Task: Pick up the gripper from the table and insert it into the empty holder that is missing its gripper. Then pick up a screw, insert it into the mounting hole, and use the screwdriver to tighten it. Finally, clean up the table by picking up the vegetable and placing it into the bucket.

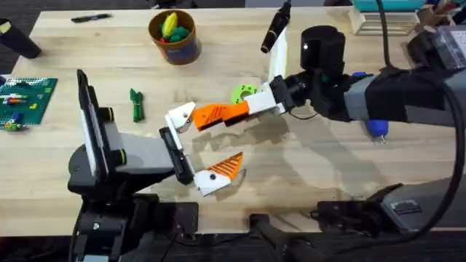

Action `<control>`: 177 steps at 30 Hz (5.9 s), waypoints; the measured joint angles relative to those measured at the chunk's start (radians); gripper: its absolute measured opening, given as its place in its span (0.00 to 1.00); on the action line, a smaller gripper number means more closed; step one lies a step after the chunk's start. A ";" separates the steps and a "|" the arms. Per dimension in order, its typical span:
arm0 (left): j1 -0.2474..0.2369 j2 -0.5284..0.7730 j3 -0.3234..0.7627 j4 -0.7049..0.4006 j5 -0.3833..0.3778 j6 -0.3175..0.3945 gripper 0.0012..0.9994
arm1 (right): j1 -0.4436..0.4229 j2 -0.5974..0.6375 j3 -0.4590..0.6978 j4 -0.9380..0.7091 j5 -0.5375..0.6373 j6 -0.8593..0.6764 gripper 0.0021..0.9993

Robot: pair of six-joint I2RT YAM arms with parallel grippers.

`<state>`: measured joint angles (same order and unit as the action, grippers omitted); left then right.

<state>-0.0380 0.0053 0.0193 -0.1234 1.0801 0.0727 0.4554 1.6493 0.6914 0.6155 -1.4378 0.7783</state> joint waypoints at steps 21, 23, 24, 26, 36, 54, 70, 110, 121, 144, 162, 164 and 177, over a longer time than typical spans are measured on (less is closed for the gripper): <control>0.000 0.000 0.000 -0.001 0.003 0.000 0.99 | 0.055 0.000 0.000 0.028 0.073 -0.043 0.00; 0.000 0.000 0.000 -0.001 0.002 0.000 0.99 | 0.055 0.000 0.000 0.029 0.080 -0.046 0.00; 0.000 0.000 0.000 -0.001 0.001 0.000 0.99 | 0.057 0.001 0.000 0.029 0.084 -0.047 0.00; 0.001 0.000 0.000 -0.001 -0.001 -0.001 0.99 | 0.061 0.000 0.000 0.029 0.092 -0.048 0.00; 0.003 0.000 0.000 -0.003 0.002 -0.018 0.99 | 0.104 0.060 0.029 0.053 0.119 -0.014 0.00; 0.014 0.000 0.000 0.002 -0.039 -0.021 0.99 | 0.124 0.074 0.094 0.040 0.212 0.056 0.00; 0.011 0.000 0.000 0.001 -0.025 -0.020 0.99 | 0.145 0.074 0.097 0.035 0.237 0.064 0.25; 0.001 0.000 0.000 -0.003 0.023 -0.008 0.99 | -0.268 0.097 0.298 -0.923 0.529 -0.502 0.73; 0.001 0.000 0.000 -0.003 0.023 -0.008 0.99 | -0.104 0.095 0.627 -1.432 0.870 -0.849 0.73; 0.001 0.000 0.000 -0.003 0.023 -0.005 0.99 | 0.152 0.130 0.628 -1.353 1.336 -0.974 0.68; 0.001 0.000 0.000 -0.003 0.023 -0.005 0.99 | 0.181 0.201 0.631 -1.322 1.357 -0.981 0.40; 0.001 0.000 0.000 -0.003 0.023 -0.005 0.99 | 0.181 0.201 0.631 -1.323 1.359 -0.981 0.40; 0.001 0.000 0.000 -0.003 0.023 -0.005 0.99 | 0.181 0.203 0.631 -1.322 1.373 -0.987 0.01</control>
<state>-0.0372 0.0055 0.0193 -0.1268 1.1030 0.0677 0.6369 1.8523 1.3220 -0.7067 -0.0650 -0.2092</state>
